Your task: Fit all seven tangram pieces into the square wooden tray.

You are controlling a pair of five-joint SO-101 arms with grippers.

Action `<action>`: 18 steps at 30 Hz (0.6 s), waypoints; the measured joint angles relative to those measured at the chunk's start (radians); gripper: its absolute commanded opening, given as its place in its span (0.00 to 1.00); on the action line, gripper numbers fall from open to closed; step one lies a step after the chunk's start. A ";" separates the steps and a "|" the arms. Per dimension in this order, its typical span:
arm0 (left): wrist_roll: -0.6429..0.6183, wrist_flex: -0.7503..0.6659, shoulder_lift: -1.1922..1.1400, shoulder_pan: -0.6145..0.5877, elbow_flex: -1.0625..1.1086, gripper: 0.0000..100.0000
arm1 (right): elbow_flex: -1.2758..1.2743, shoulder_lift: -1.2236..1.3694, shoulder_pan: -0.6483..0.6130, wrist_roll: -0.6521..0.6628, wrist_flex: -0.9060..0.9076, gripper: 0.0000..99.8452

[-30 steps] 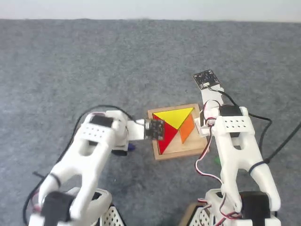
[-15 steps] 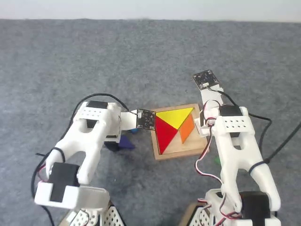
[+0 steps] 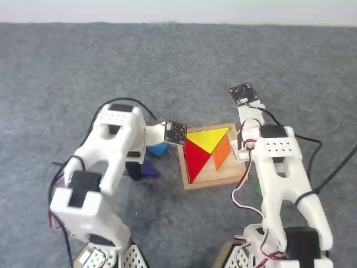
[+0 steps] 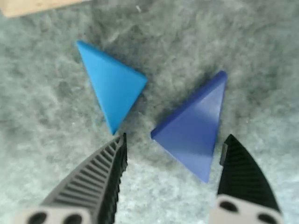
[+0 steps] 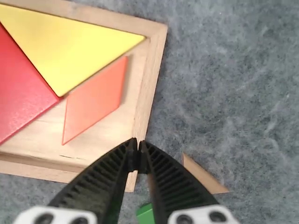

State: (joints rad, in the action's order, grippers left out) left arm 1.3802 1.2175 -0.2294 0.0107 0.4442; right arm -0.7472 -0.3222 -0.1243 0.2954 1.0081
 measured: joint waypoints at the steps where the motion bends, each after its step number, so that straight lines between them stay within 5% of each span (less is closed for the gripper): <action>1: 0.000 0.009 -0.003 0.000 -0.008 0.30 | 0.000 0.000 0.000 0.000 0.000 0.01; 18: -0.064 0.038 -0.017 0.034 -0.029 0.31 | 0.000 0.000 0.000 0.006 0.000 0.01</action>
State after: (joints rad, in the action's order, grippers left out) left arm 1.3157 1.2559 -0.2463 0.0445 0.4150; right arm -0.7472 -0.3222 -0.1243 0.3015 1.0081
